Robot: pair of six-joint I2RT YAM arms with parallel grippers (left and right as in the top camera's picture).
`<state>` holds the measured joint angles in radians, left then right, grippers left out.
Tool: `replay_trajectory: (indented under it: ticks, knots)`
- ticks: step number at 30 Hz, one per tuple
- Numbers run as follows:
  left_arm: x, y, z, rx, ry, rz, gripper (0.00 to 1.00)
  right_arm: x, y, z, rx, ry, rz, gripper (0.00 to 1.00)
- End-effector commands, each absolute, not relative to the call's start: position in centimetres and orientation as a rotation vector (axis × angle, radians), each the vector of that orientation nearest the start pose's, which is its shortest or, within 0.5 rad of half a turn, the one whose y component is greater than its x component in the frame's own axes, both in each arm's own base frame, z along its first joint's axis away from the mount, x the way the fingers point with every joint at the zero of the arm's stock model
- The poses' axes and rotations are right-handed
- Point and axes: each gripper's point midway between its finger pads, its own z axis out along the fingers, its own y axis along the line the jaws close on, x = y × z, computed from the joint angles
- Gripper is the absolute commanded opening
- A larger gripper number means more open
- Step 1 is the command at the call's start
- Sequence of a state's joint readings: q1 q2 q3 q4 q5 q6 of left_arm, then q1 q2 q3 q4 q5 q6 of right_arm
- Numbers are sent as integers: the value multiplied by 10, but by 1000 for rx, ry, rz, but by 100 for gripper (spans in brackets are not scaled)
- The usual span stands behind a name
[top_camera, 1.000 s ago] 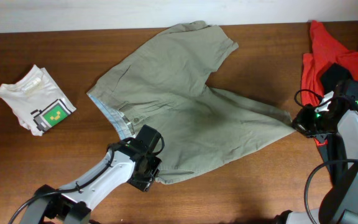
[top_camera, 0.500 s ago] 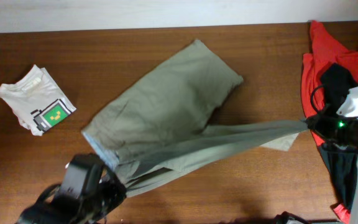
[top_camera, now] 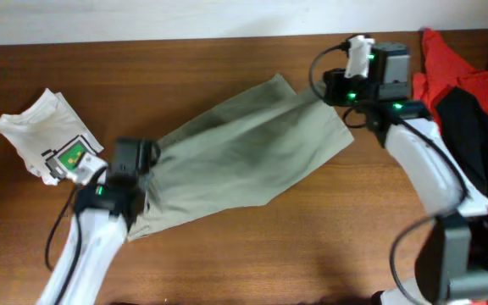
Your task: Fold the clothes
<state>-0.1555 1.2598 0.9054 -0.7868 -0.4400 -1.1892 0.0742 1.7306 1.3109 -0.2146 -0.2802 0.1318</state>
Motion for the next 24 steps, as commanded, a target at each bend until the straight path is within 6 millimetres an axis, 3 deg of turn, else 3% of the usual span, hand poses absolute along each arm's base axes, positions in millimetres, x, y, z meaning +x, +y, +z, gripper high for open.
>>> replay_trajectory:
  ticks: [1, 3, 4, 5, 6, 7, 8, 9, 11, 13, 15, 17, 20, 22, 24]
  knots:
    - [322, 50, 92, -1412, 2099, 190, 1, 520, 94, 169, -95, 2186, 397, 4]
    - [342, 50, 78, -1384, 2093, 181, 5, 529, 104, 154, -116, 2179, 408, 4]
    - [348, 50, 73, -1383, 2086, 177, 8, 533, 110, 149, -127, 2170, 416, 23]
    - [354, 50, 69, -1384, 2074, 169, 21, 534, 112, 148, -133, 2163, 417, 59]
    - [358, 51, 70, -1387, 2058, 155, 39, 537, 112, 151, -134, 2148, 417, 82]
    - [365, 54, 74, -1348, 2054, 146, 49, 538, 110, 157, -130, 2135, 414, 97]
    - [374, 56, 82, -1256, 2086, 136, 68, 537, 104, 164, -119, 2132, 409, 99]
    - [381, 57, 92, -1168, 2129, 116, 80, 534, 98, 168, -106, 2147, 403, 99]
    - [386, 59, 108, -1083, 2171, 70, 86, 521, 86, 162, -77, 2221, 398, 99]
    - [376, 42, 119, -1008, 2276, -95, 87, 492, 77, 131, -38, 2400, 437, 99]
    - [350, 29, 103, -1028, 2417, -116, 87, 475, 77, 110, -119, 2489, 416, 98]
    - [311, 27, 76, -1091, 2586, -35, 87, 467, 84, 95, -211, 2533, 420, 78]
    - [293, 28, 45, -1124, 2684, 31, 97, 457, 85, 61, -225, 2630, 428, 46]
    - [296, 29, 28, -1133, 2714, 55, 97, 449, 85, 42, -218, 2692, 437, 60]
    - [296, 29, 11, -1145, 2748, 76, 97, 443, 85, 30, -217, 2735, 441, 60]
